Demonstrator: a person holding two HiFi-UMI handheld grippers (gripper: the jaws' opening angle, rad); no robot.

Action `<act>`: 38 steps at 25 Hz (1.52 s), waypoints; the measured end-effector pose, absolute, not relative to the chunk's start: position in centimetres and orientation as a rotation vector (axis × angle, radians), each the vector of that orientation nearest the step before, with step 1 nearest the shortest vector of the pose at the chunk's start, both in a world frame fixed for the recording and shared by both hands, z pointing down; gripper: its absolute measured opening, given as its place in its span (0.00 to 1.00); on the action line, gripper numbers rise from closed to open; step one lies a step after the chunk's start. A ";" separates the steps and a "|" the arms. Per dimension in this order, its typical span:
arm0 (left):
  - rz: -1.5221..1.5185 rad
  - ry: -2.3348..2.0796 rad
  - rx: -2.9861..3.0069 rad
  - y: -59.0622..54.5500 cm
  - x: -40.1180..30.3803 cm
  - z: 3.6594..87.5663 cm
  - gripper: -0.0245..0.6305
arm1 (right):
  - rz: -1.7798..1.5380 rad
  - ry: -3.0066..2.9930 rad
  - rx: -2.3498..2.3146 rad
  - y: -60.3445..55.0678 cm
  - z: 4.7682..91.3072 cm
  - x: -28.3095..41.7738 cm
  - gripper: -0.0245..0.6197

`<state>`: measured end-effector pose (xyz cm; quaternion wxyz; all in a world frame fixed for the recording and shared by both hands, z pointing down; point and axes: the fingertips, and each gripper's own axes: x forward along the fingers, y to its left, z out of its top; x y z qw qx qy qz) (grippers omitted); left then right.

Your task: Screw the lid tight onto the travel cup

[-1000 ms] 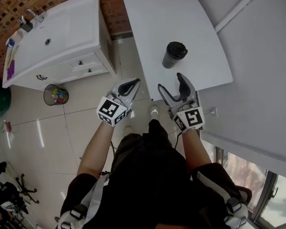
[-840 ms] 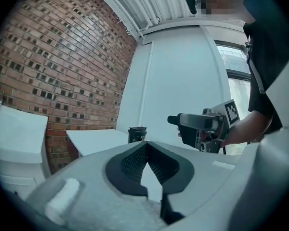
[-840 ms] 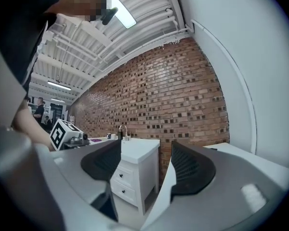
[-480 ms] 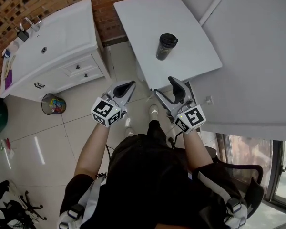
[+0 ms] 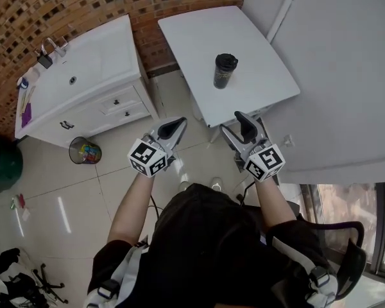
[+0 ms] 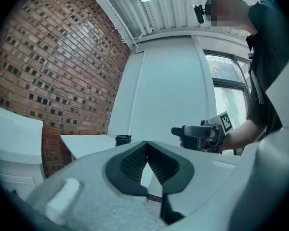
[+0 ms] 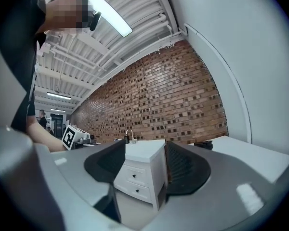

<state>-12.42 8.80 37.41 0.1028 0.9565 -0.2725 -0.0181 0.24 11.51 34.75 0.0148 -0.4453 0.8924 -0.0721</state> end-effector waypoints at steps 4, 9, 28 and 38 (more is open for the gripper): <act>-0.124 -0.901 2.763 9.1 -13.3 36.6 0.04 | -0.258 2.731 -1.486 11.7 35.0 1.2 0.33; -0.165 -0.959 2.730 9.4 -12.9 36.7 0.04 | -0.247 2.816 -1.438 12.0 36.2 0.0 0.22; -0.151 -0.947 2.792 9.5 -11.1 35.4 0.04 | -0.116 2.845 -1.413 11.0 34.7 3.9 0.04; -0.151 -0.932 2.801 9.2 -11.4 35.3 0.04 | -0.088 2.873 -1.375 9.9 34.5 3.1 0.04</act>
